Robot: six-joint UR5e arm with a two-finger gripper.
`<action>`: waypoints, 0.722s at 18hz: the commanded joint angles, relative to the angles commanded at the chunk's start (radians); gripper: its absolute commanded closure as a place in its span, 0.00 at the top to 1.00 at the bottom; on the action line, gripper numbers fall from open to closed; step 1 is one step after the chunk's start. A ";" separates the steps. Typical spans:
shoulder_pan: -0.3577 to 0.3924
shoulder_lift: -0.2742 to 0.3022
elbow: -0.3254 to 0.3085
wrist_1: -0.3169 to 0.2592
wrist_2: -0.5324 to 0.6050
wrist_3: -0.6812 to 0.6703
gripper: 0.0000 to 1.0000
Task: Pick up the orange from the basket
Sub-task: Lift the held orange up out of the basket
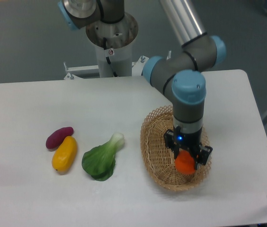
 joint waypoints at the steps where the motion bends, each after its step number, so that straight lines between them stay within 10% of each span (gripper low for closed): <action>1: -0.005 0.017 0.020 -0.057 -0.003 0.000 0.69; 13: -0.058 0.124 0.006 -0.165 -0.064 -0.009 0.67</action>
